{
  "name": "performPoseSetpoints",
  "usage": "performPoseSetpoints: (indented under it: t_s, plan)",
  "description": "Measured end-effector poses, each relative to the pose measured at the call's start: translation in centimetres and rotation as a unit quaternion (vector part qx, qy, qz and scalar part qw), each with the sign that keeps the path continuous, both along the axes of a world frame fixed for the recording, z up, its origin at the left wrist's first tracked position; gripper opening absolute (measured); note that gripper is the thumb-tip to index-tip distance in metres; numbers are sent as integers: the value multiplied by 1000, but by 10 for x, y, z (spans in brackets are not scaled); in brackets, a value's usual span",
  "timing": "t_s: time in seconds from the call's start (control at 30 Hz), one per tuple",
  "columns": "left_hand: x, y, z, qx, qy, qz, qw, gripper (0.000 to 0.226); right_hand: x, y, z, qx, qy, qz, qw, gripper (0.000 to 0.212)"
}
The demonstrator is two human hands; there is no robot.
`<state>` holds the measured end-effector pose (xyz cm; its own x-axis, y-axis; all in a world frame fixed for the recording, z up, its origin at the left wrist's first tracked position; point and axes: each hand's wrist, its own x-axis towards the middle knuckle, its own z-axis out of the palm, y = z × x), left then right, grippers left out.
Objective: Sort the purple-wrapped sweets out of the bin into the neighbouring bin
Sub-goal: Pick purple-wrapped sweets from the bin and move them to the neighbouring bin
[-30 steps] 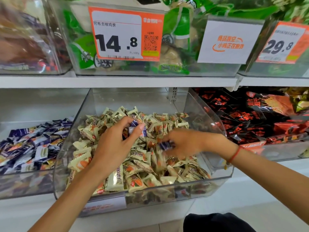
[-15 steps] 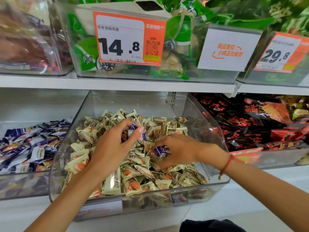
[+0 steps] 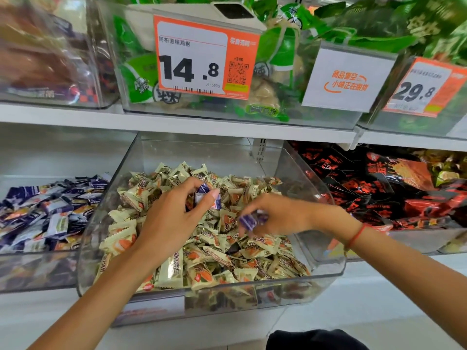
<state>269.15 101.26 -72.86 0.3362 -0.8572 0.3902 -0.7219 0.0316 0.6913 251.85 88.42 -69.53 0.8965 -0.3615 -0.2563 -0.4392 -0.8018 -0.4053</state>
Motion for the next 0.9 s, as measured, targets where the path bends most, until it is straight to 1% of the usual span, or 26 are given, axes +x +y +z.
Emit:
performPoseSetpoints:
  t_s: [0.03, 0.07, 0.17, 0.23, 0.3, 0.37, 0.43, 0.5, 0.57, 0.6, 0.63, 0.67, 0.7, 0.73, 0.77, 0.8, 0.83, 0.87, 0.9]
  plan:
    - [1, 0, 0, 0, -3, 2, 1000, 54, -1, 6, -5, 37, 28, 19, 999, 25]
    - [1, 0, 0, -1, -7, 3, 1000, 53, -1, 9, -11, 34, 61, 27, 997, 29]
    - [1, -1, -1, -6, -8, -4, 1000, 50, 4, 9, -25, -90, 139, 45, 985, 46]
    - [1, -1, -1, -7, -5, -9, 1000, 46, 11, 9, -27, -154, 176, 64, 970, 51]
    - [2, -2, -2, -10, -5, -13, 1000, 43, 16, 9, -29, -179, 200, 75, 960, 52]
    - [3, -2, -3, -9, -10, -13, 1000, 42, 15, 10, -28, -168, 193, 67, 964, 52]
    - [3, -2, -4, -10, -10, -12, 1000, 42, 8, 7, -24, -105, 152, 31, 982, 46]
    - [4, -2, -3, -8, -8, -15, 1000, 45, -3, 0, -22, -33, 78, -21, 996, 44]
    - [3, -1, -3, -4, -12, -17, 1000, 49, -15, -2, -18, 38, 12, -65, 997, 51]
    - [3, -1, -3, -3, -18, -14, 1000, 51, -19, 0, -15, 73, -17, -94, 993, 57]
    - [2, -1, -2, -2, -24, -12, 1000, 53, -23, 2, -14, 104, -47, -129, 985, 59]
    - [2, 0, -1, 1, -34, -13, 999, 54, -25, 2, -13, 141, -81, -157, 974, 49]
    - [1, 2, 1, 9, -55, -18, 998, 55, -26, 5, -11, 189, -117, -187, 957, 33]
    - [0, 4, 5, 19, -91, -23, 995, 56, -25, 10, -8, 249, -145, -233, 929, 24]
    - [-3, 7, 9, 26, -134, -23, 990, 55, -24, 15, -7, 308, -158, -275, 897, 28]
    - [-4, 10, 14, 25, -167, -19, 985, 54, -23, 16, -9, 353, -170, -305, 868, 36]
    - [-5, 13, 20, 18, -181, -12, 983, 53, -22, 18, -10, 387, -180, -323, 845, 43]
    - [-7, 17, 26, 7, -177, -3, 984, 52, -19, 20, -10, 415, -191, -340, 822, 44]
    - [-7, 22, 32, -4, -162, 8, 987, 52, -15, 22, -10, 430, -204, -355, 805, 39]
